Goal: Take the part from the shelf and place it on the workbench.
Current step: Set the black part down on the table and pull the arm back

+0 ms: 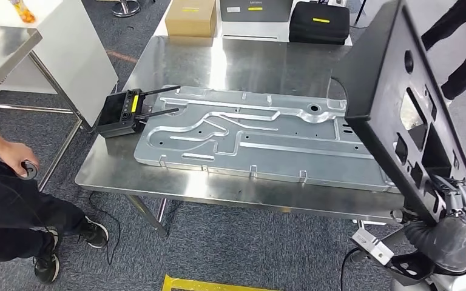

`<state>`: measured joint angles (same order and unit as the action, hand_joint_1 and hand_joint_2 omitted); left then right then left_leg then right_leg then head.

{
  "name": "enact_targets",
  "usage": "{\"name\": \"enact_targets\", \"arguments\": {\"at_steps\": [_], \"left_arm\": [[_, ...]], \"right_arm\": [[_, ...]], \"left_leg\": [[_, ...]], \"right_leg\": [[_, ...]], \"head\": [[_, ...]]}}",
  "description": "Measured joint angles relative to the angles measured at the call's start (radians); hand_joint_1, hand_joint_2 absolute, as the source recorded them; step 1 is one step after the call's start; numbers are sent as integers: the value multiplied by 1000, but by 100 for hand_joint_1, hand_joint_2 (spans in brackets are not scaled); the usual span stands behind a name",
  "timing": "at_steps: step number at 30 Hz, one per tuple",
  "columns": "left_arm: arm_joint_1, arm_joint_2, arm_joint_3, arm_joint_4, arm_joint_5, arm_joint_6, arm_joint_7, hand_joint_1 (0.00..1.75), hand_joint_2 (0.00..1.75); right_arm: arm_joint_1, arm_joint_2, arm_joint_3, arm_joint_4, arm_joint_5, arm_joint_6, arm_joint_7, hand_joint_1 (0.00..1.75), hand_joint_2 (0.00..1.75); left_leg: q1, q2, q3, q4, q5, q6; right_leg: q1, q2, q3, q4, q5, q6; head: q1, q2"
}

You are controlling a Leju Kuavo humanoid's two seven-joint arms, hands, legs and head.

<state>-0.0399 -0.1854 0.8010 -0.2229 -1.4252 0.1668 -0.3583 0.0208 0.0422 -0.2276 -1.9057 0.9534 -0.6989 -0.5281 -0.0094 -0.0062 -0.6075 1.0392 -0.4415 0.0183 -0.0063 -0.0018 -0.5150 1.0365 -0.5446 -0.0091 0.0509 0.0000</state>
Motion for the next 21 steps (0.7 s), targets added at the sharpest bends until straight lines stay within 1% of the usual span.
{"name": "enact_targets", "arguments": {"at_steps": [4, 11, 15, 18, 21], "left_arm": [[-2, 0, -23, 9, 0, 18, 3, 0, 175], [0, 0, -47, 12, 0, 9, -15, 0, 175], [2, 0, -48, 13, 0, 7, -17, 0, 0], [5, 1, -49, 13, 0, 13, -7, 0, 0], [5, 3, -49, 13, 0, 17, 0, 0, 0]], "right_arm": [[5, 1, 0, -1, 5, 0, -4, 175, 175], [9, 1, 0, -1, 12, 0, -4, 173, 175], [15, 2, 0, -2, 18, 0, -5, 174, 175], [13, 2, 8, -3, 54, 0, -1, 173, 175], [-1, 2, 35, -2, 111, 0, 15, 173, 175]], "left_leg": [[0, 0, 1, -1, -6, 6], [0, 0, 2, -1, -8, 9], [0, 0, 3, -1, -7, 9], [0, 0, 3, -1, -7, 9], [0, 0, 4, -1, -7, 9]], "right_leg": [[1, 0, 6, -10, -1, 2], [0, 0, 8, -16, 0, 6], [0, 0, 9, -16, 1, 7], [1, 0, 10, -16, 2, 8], [1, 0, 10, -16, 2, 8]], "head": [[0, 0], [0, 0], [0, 0], [0, 0], [0, 0]]}}
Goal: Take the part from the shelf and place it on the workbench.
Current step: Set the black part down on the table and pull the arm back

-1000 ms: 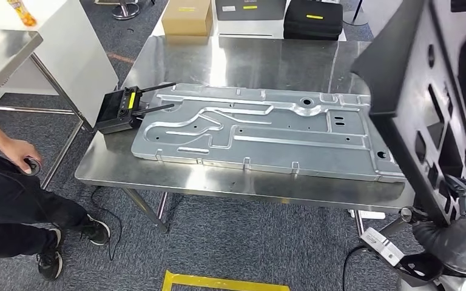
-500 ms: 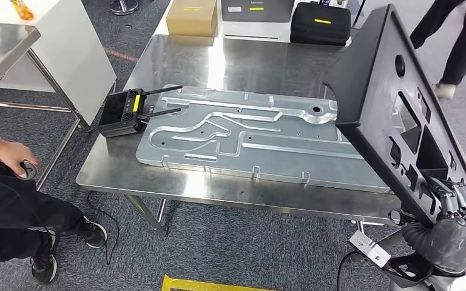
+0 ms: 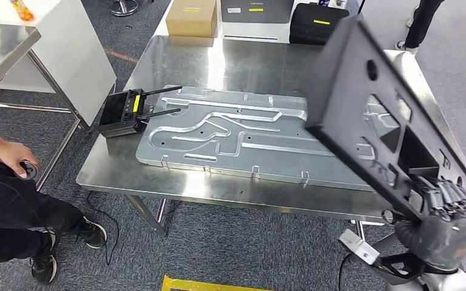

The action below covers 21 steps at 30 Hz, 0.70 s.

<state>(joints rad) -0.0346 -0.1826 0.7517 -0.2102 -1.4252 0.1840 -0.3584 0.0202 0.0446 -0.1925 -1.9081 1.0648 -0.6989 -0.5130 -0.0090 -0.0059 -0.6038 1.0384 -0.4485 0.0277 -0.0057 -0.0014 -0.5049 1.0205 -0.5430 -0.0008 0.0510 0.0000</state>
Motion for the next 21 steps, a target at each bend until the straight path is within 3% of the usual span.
{"name": "enact_targets", "arguments": {"at_steps": [8, 16, 21], "left_arm": [[0, 2, -4, 0, 0, 2, 4, 0, 0], [-4, 2, -49, 0, 0, -3, 3, 0, 0], [-7, 4, -78, 0, 0, -15, 3, 0, 0]], "right_arm": [[-37, -5, 59, 5, 79, 0, 57, 175, 175], [-245, -113, 283, 120, 321, 9, 421, 175, 175], [-406, -167, 422, 239, 405, 72, 543, 175, 175]], "left_leg": [[1, 0, 0, -1, 0, 0], [1, 1, 1, -1, 2, 0], [1, 0, 1, 0, 3, 1]], "right_leg": [[2, 0, 1, 0, 0, 0], [2, 1, 2, 1, 1, 2], [2, 1, 1, 1, 1, 2]], "head": [[0, 0], [0, 0], [0, 0]]}}
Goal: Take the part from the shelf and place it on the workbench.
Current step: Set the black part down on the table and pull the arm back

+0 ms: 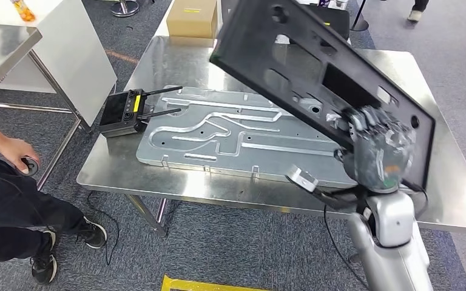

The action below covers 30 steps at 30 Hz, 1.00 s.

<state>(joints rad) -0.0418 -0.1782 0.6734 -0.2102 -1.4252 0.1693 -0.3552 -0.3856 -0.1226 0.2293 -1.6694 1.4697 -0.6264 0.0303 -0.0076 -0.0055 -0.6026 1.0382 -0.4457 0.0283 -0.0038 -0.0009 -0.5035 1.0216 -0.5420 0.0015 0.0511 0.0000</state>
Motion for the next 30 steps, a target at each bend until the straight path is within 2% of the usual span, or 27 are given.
{"name": "enact_targets", "arguments": {"at_steps": [8, 15, 19, 24, 30], "left_arm": [[-1, 2, -35, 0, 0, -6, 3, 0, 0], [-5, 2, -80, 0, 0, -17, 12, 0, 0], [-6, 2, -102, 0, 0, -17, 17, 0, 0], [-7, 0, -122, 0, 0, -17, 26, 0, 0], [-8, 0, -131, 0, 0, -17, 28, 0, 0]], "right_arm": [[-129, -30, 99, 121, 66, 59, 72, 175, 175], [-288, -84, 268, 316, 99, 142, 326, 175, 175], [-350, -100, 364, 447, 100, 187, 427, 175, 175], [-385, -101, 422, 579, 100, 216, 475, 175, 175], [-404, -101, 457, 653, 100, 220, 484, 175, 175]], "left_leg": [[0, -1, -1, 0, 0, 0], [0, -1, -1, 0, 1, 1], [0, -1, -1, 0, 1, 1], [0, -1, -1, 1, 1, 1], [0, -1, -1, 1, 1, 1]], "right_leg": [[0, 0, 0, 0, 0, 0], [0, -1, 0, 0, 0, 0], [0, -1, 0, 0, 0, 1], [0, -1, 0, 0, 0, 1], [0, -1, -1, 0, 0, 1]], "head": [[0, 0], [0, 0], [0, 0], [0, 0], [0, 0]]}}
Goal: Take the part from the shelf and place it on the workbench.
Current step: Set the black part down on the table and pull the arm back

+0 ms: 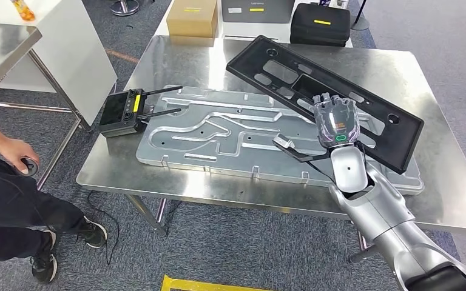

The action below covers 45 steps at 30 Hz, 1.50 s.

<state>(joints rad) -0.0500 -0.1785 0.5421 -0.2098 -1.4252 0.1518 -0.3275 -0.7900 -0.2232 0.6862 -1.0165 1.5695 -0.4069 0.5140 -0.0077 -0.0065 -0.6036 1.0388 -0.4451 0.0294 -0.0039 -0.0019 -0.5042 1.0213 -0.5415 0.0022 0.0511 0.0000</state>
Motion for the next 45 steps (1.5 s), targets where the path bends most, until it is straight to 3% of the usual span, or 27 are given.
{"name": "enact_targets", "arguments": {"at_steps": [12, 13, 14, 16, 17, 19, 36, 43, 45], "left_arm": [[0, -5, -17, 5, 0, 3, 13, 0, 0], [0, -6, -18, 5, 0, 3, 14, 0, 0], [0, -7, -18, 5, 0, 3, 16, 0, 0], [0, -9, -19, 5, 0, 2, 17, 0, 0], [0, -9, -20, 5, 0, 2, 17, 0, 0], [0, -10, -21, 5, 0, 2, 18, 0, 0], [0, -19, -24, 6, 0, 7, 24, 0, 0], [4, -19, -23, 6, 0, 17, 24, 0, 0], [7, -19, -23, 6, 0, 22, 23, 0, 0]], "right_arm": [[-7, 0, 43, 121, 0, 19, 53, 174, 175], [-7, 0, 45, 130, 0, 23, 55, 159, 175], [-7, 0, 46, 139, 0, 28, 57, 130, 175], [-6, 0, 49, 156, 0, 34, 57, 50, 175], [-5, 0, 51, 164, 0, 36, 57, 21, 175], [-5, 0, 52, 178, 0, 45, 59, 0, 175], [9, 19, 69, 258, 1, 47, 51, 0, 175], [23, 22, 69, 227, 1, 101, -11, 0, 175], [35, 22, 66, 197, 1, 127, -27, 0, 87]], "left_leg": [[0, 0, 0, 0, 0, 0], [0, 0, 0, 0, 0, 0], [0, 0, 0, 0, 0, 0], [0, 0, 0, 0, 0, 0], [0, 0, 0, 0, 0, 0], [0, 0, 0, 0, 0, 0], [0, 0, 0, 0, 0, 0], [0, 0, 0, 0, 0, 0], [0, 0, 0, 0, 0, 0]], "right_leg": [[0, 0, 0, 0, 0, 0], [0, 0, 0, 0, 0, 0], [0, 0, 0, 0, 0, 0], [0, 0, 0, 0, 0, 0], [0, 0, 0, 0, 0, 0], [0, 0, 0, 0, 0, 0], [0, 0, 0, 0, 0, 0], [0, 0, 0, 0, 0, 0], [0, 0, 0, 0, 0, 0]], "head": [[0, 0], [0, 0], [0, 0], [0, 0], [0, 0], [0, 0], [0, 0], [0, 0], [0, 0]]}}
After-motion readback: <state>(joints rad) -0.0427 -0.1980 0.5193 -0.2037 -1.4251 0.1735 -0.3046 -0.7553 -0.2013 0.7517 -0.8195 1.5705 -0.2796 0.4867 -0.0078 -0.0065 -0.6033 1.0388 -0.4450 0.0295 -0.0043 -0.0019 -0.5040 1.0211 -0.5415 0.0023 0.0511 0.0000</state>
